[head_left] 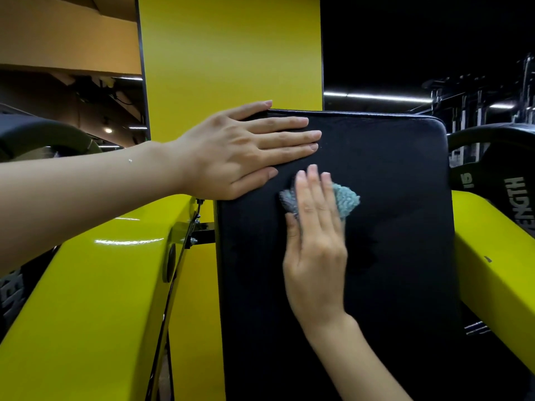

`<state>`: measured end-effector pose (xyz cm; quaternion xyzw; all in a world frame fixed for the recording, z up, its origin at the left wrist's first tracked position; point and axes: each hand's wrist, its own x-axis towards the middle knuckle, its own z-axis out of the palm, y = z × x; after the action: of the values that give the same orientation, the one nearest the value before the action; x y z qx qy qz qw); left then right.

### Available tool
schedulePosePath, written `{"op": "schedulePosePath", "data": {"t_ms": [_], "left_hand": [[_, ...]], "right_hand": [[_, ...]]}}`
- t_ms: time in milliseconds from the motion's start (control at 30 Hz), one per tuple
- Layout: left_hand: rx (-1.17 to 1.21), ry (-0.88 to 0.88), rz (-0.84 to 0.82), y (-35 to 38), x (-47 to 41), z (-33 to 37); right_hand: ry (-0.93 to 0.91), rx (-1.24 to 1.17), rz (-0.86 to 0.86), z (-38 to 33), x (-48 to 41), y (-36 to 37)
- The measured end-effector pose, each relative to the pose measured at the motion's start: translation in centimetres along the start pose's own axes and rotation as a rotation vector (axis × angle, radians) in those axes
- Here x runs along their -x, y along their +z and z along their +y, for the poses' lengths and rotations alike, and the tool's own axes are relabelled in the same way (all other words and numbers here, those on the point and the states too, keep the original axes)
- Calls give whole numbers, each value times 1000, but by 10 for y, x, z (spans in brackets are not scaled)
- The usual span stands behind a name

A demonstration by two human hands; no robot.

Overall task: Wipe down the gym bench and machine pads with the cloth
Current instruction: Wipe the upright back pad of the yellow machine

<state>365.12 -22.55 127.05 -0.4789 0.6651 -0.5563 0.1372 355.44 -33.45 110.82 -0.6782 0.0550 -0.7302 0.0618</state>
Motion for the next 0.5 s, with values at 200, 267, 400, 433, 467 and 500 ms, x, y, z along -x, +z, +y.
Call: {"op": "schedulePosePath", "data": {"t_ms": [200, 267, 400, 433, 467, 500], "left_hand": [[0, -17, -27, -3, 0, 2], [-2, -39, -30, -3, -1, 5], [-7, -70, -53, -2, -1, 11], [-13, -70, -57, -2, -2, 12], [-20, -69, -59, -2, -2, 13], [-29, -67, -60, -3, -2, 14]], "right_hand": [[-139, 41, -73, -6, 2, 3], [-162, 58, -84, 4, 1, -4], [-184, 96, -82, 23, -1, -13], [-183, 104, -78, 30, -1, -17], [-178, 109, -74, 37, -2, -20], [-170, 116, -70, 45, -2, -25]]}}
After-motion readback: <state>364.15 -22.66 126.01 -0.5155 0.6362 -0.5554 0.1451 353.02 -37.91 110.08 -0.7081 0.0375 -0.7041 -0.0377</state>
